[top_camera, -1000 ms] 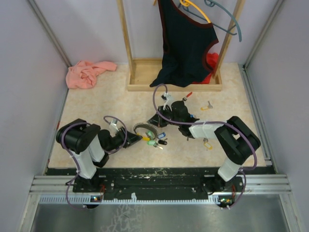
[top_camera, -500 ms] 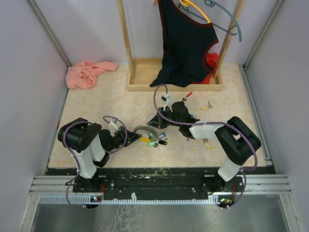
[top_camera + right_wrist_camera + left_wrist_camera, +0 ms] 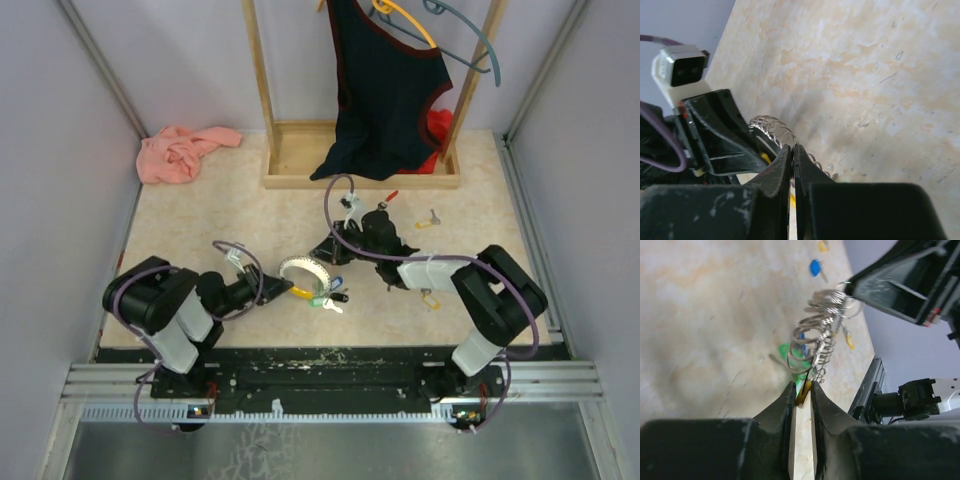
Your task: Put the keys on the keyring
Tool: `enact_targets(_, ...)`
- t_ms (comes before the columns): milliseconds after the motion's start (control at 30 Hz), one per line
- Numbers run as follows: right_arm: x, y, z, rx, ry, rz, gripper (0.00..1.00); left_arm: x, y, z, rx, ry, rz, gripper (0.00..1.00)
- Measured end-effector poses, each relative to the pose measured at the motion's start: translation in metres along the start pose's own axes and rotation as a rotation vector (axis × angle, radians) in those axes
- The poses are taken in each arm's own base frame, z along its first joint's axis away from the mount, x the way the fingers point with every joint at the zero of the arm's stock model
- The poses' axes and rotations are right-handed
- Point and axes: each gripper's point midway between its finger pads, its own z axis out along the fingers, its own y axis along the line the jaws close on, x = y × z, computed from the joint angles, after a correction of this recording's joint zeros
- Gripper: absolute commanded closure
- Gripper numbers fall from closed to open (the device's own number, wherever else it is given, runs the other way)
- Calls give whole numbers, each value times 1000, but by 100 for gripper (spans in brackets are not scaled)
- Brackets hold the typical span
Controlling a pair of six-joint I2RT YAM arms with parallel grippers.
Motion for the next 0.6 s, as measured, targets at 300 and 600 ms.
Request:
enact_targets(300, -20, 9, -25, 14, -45, -137, 68, -51, -54, 7, 83, -78, 275, 99)
enact_targets(600, -32, 20, -51, 18, -94, -330, 57, -93, -84, 2, -50, -47, 469, 99)
